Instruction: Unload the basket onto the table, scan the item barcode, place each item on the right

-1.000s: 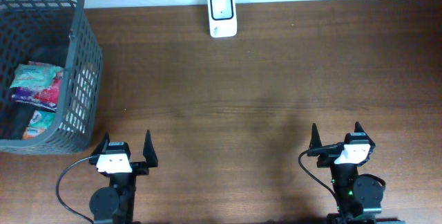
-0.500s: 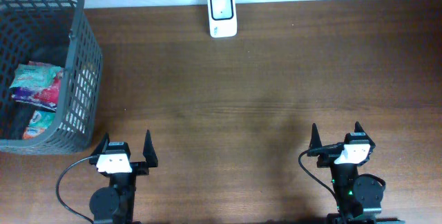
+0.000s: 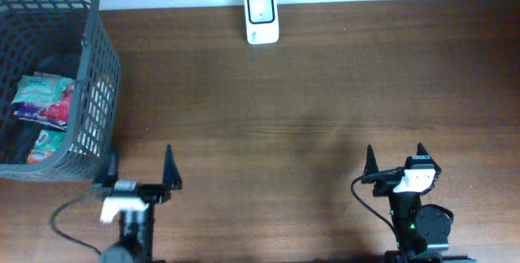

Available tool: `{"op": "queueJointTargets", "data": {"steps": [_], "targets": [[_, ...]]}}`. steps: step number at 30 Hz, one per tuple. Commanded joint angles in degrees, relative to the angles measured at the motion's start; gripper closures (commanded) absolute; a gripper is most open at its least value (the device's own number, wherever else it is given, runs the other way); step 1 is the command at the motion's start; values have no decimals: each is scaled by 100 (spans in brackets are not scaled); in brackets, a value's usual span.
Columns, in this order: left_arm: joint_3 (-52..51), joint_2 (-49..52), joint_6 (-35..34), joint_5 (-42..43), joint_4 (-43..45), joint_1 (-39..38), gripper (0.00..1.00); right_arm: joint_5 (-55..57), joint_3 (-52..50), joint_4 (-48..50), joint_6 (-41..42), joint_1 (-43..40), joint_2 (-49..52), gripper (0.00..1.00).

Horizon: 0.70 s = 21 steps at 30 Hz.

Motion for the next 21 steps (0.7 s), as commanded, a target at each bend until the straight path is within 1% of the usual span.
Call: {"op": "queueJointTargets", "data": {"steps": [1, 2, 5, 6, 7, 8, 9, 10, 11, 13, 14, 15, 16, 17, 18, 19, 20, 21], "targets": [[26, -55, 114, -92, 1596, -20, 1, 48, -52, -15, 26, -26, -11, 1], [199, -50, 116, -337, 1768, -20, 1, 48, -52, -15, 26, -26, -11, 1], [1239, 492, 680, -393, 1281, -20, 1, 48, -52, -15, 26, -26, -11, 1], [2140, 1025, 743, -599, 313, -20, 1, 48, -52, -15, 26, -26, -11, 1], [3353, 1888, 931, -723, -1113, -22, 1, 48, -52, -15, 26, -26, -11, 1], [4162, 2566, 1126, -354, -2037, -22, 1, 48, -52, -15, 26, -26, -11, 1], [4874, 3213, 1121, 511, -2806, -22, 1, 48, -52, -15, 26, -26, -11, 1], [5480, 3904, 1123, 1259, -3289, -22, 1, 48, -52, -15, 26, -26, -11, 1], [5648, 4179, 1123, 1215, -3272, -20, 1, 48, -52, -15, 26, -26, -11, 1], [6140, 4848, 1045, 800, -3244, -20, 1, 48, -52, -15, 26, -26, -11, 1], [6533, 5195, 863, 610, -3456, -20, 1, 48, -52, -15, 26, -26, -11, 1], [7239, 5722, 863, 404, -4009, -4, 1, 48, -52, -15, 26, -26, -11, 1], [8061, 6284, 863, 280, -4798, 61, 1, 48, -52, -15, 26, -26, -11, 1], [9121, 6977, 863, 254, -5816, 170, 1, 48, -52, -15, 26, -26, -11, 1], [9897, 7543, 861, 256, -6570, 232, 1, 48, -52, -15, 26, -26, -11, 1], [10563, 8021, 861, 264, -7138, 243, 1, 48, -52, -15, 26, -26, -11, 1], [10970, 8367, 861, 326, -7464, 232, 1, 48, -52, -15, 26, -26, -11, 1], [11005, 8478, 863, 334, -7471, 234, 1, 48, -52, -15, 26, -26, -11, 1]]}}
